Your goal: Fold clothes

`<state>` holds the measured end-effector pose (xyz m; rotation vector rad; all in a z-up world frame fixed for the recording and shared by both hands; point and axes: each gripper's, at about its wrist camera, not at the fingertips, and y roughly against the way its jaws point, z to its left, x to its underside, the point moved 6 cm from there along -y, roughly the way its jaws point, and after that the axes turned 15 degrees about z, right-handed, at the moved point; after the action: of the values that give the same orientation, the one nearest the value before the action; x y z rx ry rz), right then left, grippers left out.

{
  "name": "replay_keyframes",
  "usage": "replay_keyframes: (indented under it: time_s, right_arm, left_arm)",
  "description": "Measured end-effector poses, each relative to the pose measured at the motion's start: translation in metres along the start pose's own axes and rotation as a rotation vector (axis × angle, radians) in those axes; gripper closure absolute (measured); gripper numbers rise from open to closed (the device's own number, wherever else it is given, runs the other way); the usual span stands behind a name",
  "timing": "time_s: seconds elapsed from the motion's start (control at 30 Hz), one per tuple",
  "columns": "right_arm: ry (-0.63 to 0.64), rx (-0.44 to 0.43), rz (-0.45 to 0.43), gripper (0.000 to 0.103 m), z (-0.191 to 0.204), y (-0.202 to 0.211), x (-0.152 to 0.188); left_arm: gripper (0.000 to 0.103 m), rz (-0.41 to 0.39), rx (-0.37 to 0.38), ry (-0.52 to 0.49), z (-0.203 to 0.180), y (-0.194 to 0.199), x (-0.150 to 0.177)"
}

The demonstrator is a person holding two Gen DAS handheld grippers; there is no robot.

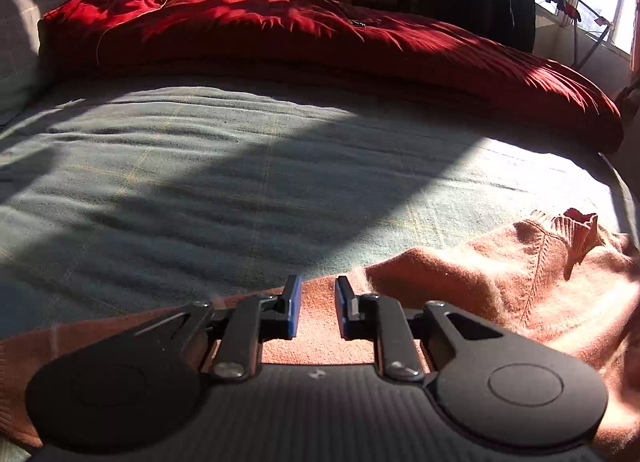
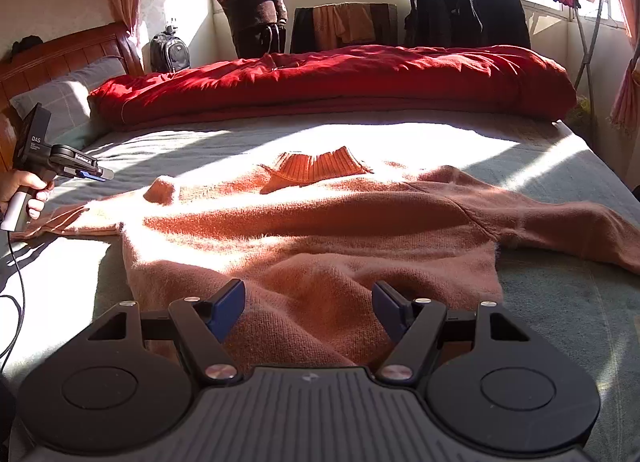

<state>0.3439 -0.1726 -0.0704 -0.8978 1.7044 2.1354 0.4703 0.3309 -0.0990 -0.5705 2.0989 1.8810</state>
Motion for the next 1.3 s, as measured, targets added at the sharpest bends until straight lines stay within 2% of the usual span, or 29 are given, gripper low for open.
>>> replay_keyframes:
  time_s: [0.1,0.23,0.4,0.57,0.63,0.67,0.77,0.93,1.0,1.03,1.07,1.13,1.2,1.3]
  right_arm:
    - [0.009,0.003,-0.006,0.029,0.004,0.007,-0.001]
    - [0.002,0.022,-0.018,0.028,0.002,0.017,-0.001]
    - [-0.007,0.041,-0.025,0.027,0.001,0.026,0.002]
    - [-0.008,0.045,-0.026,0.027,0.003,0.030,0.005]
    - [-0.003,0.043,-0.026,0.026,0.006,0.031,0.005]
    - [0.000,0.042,-0.028,0.026,0.007,0.032,0.005]
    - [0.008,0.038,-0.030,0.026,0.010,0.033,0.004]
    - [0.013,0.038,-0.031,0.026,0.013,0.034,0.004]
    - [0.014,0.035,-0.032,0.025,0.014,0.034,0.004]
    - [0.015,0.036,-0.031,0.024,0.014,0.033,0.004]
    - [0.016,0.037,-0.029,0.024,0.014,0.033,0.004]
    - [0.015,0.037,-0.026,0.023,0.014,0.032,0.004]
    - [0.014,0.035,-0.025,0.023,0.014,0.031,0.004]
    - [0.011,0.044,-0.021,0.023,0.013,0.030,0.004]
  left_arm:
    - [0.085,0.056,0.010,0.087,0.025,-0.011,0.023]
    - [0.083,0.039,0.043,0.194,0.059,-0.012,0.044]
    - [0.083,-0.013,-0.059,0.317,0.099,0.008,0.058]
    - [0.083,-0.032,-0.196,0.442,0.146,0.029,0.072]
    - [0.082,-0.001,-0.293,0.470,0.167,0.029,0.081]
    - [0.082,0.013,-0.304,0.488,0.174,0.028,0.086]
    - [0.081,-0.039,-0.207,0.564,0.188,0.034,0.098]
    - [0.082,-0.054,-0.131,0.591,0.167,0.050,0.106]
    - [0.079,-0.086,0.025,0.678,0.162,0.056,0.115]
    - [0.071,-0.101,0.103,0.753,0.165,0.054,0.122]
    - [0.056,-0.116,0.182,0.827,0.168,0.051,0.129]
    - [0.050,-0.139,0.323,0.964,0.176,0.047,0.141]
    - [0.052,-0.122,0.319,1.029,0.186,0.035,0.151]
    - [0.052,-0.191,0.295,1.069,0.199,0.026,0.153]
